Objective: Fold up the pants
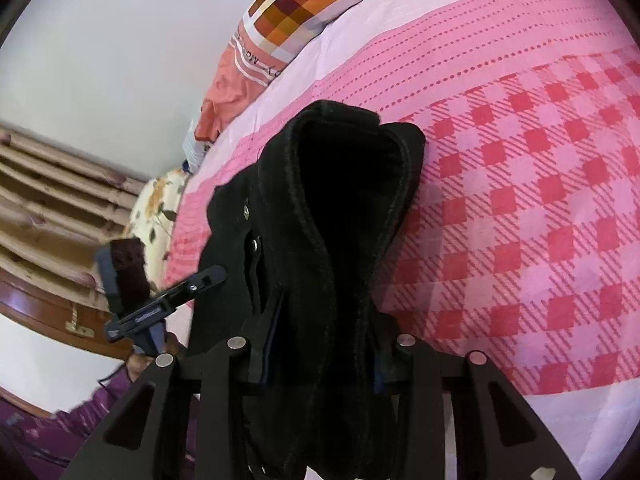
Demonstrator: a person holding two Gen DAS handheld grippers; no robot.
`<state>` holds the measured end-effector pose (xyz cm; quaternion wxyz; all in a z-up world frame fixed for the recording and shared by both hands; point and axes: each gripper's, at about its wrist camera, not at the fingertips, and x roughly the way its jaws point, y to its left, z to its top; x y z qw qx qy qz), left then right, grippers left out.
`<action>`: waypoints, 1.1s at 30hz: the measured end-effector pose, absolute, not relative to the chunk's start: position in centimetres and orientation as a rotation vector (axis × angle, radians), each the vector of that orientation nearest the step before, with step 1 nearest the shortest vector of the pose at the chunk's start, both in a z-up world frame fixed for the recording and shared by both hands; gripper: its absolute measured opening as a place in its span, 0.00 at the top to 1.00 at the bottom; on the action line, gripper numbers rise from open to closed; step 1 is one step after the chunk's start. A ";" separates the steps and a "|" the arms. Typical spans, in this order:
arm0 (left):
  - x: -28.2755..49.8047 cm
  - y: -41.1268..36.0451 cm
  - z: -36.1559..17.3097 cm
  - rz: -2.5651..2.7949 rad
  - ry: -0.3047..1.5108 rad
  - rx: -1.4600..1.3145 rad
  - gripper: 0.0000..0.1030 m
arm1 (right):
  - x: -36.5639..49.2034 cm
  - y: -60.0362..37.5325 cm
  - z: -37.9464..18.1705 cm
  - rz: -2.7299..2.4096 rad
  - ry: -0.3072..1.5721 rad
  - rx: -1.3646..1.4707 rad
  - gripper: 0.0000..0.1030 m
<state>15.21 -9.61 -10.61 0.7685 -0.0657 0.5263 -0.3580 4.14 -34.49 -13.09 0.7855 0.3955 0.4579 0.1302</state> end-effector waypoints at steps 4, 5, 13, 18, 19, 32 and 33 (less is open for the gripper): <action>15.8 -8.7 -11.1 -0.796 1.190 -0.243 0.63 | 3.7 -34.6 -13.2 0.281 0.980 0.870 0.69; 16.4 -8.4 -11.4 -0.807 1.226 -0.283 0.62 | 3.8 -34.6 -13.2 0.281 0.983 0.866 0.69; 17.5 -8.4 -11.6 -0.851 1.280 -0.337 0.53 | 3.7 -34.5 -13.1 0.274 0.993 0.851 0.69; 16.6 -10.1 -10.7 -0.807 1.244 -0.202 0.54 | 3.7 -34.5 -13.2 0.271 0.993 0.853 0.69; 16.3 -10.3 -10.6 -0.800 1.229 -0.181 0.58 | 3.7 -34.5 -13.3 0.270 0.992 0.854 0.69; 14.8 -10.1 -7.7 -0.852 1.103 -0.179 0.86 | 3.4 -35.3 -13.2 0.314 0.930 0.991 0.69; 14.8 -10.1 -7.5 -0.851 1.101 -0.181 0.86 | 3.3 -35.2 -13.1 0.319 0.925 0.998 0.70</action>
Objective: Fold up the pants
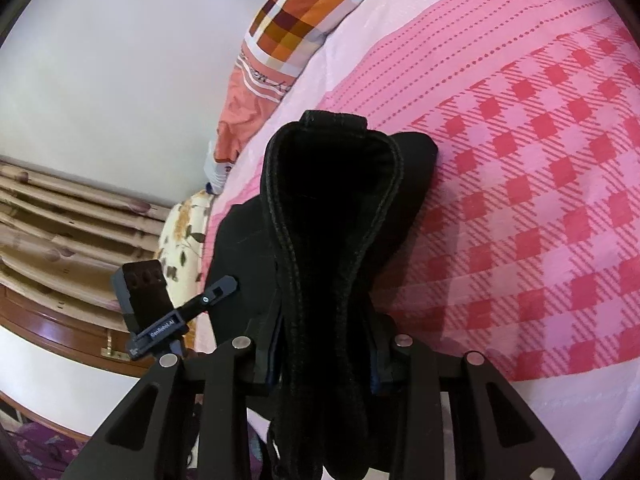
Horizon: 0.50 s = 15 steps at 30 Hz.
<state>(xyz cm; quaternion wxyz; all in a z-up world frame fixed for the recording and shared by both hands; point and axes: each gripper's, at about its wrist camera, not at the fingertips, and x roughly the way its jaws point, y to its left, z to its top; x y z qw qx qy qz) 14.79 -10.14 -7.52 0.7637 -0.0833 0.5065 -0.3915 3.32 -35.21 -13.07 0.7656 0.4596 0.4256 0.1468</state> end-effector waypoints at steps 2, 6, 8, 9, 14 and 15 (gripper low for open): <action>14.8 -10.5 -7.2 -0.846 1.094 -0.171 0.86 | 3.3 -35.0 -13.0 0.326 0.920 1.007 0.70; 14.7 -10.1 -6.4 -0.828 1.077 -0.162 0.86 | 3.7 -34.4 -12.8 0.346 0.912 1.036 0.70; 14.6 -9.9 -6.1 -0.816 1.070 -0.156 0.86 | 4.0 -33.9 -12.6 0.358 0.907 1.042 0.70; 14.6 -9.8 -6.0 -0.809 1.068 -0.158 0.86 | 4.2 -33.7 -12.5 0.365 0.904 1.046 0.70; 14.3 -8.8 -4.9 -0.773 1.033 -0.143 0.86 | 5.1 -32.3 -12.4 0.390 0.903 1.064 0.70; 14.3 -8.5 -4.7 -0.770 1.027 -0.142 0.86 | 5.4 -32.1 -12.4 0.393 0.903 1.068 0.70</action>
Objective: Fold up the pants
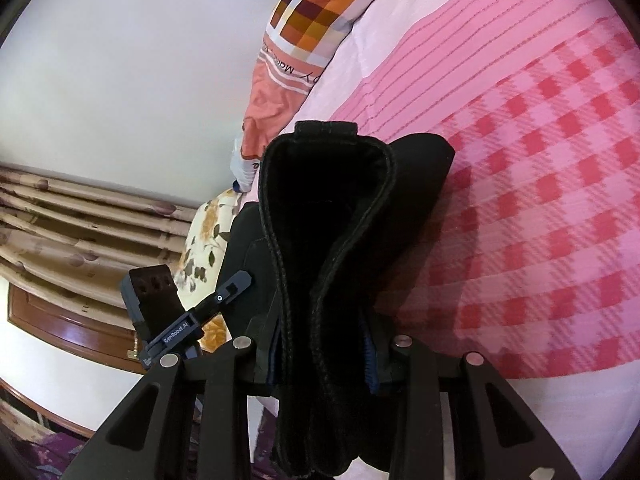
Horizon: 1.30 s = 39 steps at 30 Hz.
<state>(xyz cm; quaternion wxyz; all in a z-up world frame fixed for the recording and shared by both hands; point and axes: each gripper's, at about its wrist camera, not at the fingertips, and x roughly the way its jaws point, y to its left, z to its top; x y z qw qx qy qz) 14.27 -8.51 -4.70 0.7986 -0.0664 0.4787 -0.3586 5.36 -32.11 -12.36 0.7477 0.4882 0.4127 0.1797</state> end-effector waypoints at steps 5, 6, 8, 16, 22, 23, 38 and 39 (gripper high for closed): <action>14.2 -7.4 -3.7 -0.748 0.983 -0.116 0.86 | 6.8 -30.5 -12.2 0.423 0.907 1.081 0.70; 14.2 -7.0 -3.6 -0.742 0.978 -0.121 0.86 | 7.1 -30.3 -12.1 0.427 0.909 1.080 0.70; 14.5 -6.1 -3.3 -0.723 0.968 -0.126 0.86 | 7.8 -29.6 -12.0 0.441 0.911 1.087 0.70; 15.1 -3.5 -2.9 -0.662 0.940 -0.131 0.86 | 10.5 -26.9 -11.1 0.483 0.926 1.079 0.70; 15.4 -1.4 -2.6 -0.623 0.917 -0.137 0.86 | 11.8 -25.2 -10.4 0.511 0.930 1.068 0.70; 15.4 -1.1 -2.5 -0.619 0.913 -0.136 0.86 | 12.2 -24.8 -10.2 0.517 0.931 1.061 0.70; 17.0 2.9 -1.9 -0.540 0.868 -0.140 0.86 | 15.5 -20.6 -9.3 0.585 0.947 1.044 0.70; 17.1 3.0 -1.8 -0.536 0.867 -0.136 0.86 | 15.6 -20.5 -9.3 0.588 0.949 1.045 0.70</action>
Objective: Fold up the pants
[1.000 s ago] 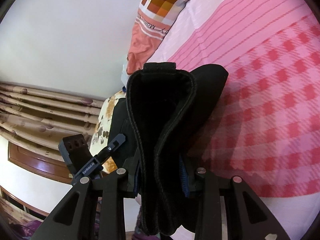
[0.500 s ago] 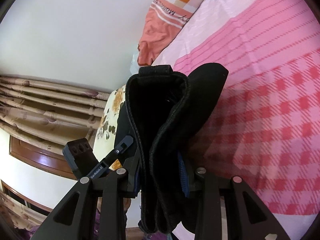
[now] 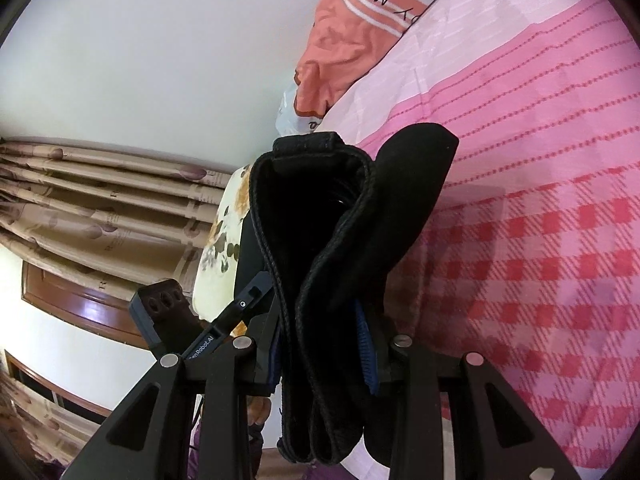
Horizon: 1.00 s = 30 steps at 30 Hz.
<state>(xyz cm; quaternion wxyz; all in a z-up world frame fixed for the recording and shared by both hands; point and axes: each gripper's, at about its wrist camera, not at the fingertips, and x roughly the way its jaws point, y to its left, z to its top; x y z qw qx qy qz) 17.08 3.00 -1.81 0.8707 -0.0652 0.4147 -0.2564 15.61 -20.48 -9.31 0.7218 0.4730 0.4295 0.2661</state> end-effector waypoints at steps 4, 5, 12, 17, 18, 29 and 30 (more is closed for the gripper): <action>17.3 3.5 -1.5 -0.521 0.859 -0.126 0.86 | 16.0 -19.9 -9.2 0.599 0.952 1.044 0.70; 17.3 3.7 -1.5 -0.518 0.857 -0.125 0.86 | 16.1 -19.7 -9.2 0.602 0.952 1.044 0.70; 17.7 4.5 -1.2 -0.502 0.845 -0.120 0.86 | 16.8 -18.7 -8.9 0.612 0.954 1.045 0.70; 18.0 5.2 -1.2 -0.492 0.842 -0.131 0.86 | 17.2 -18.0 -8.7 0.618 0.956 1.044 0.70; 18.1 5.3 -1.2 -0.491 0.841 -0.132 0.86 | 17.3 -17.8 -8.7 0.618 0.957 1.040 0.70; 19.4 7.0 -1.1 -0.466 0.835 -0.142 0.86 | 18.5 -16.1 -8.5 0.639 0.967 1.036 0.70; 19.7 7.3 -1.1 -0.463 0.834 -0.145 0.86 | 18.7 -16.0 -8.4 0.641 0.967 1.036 0.70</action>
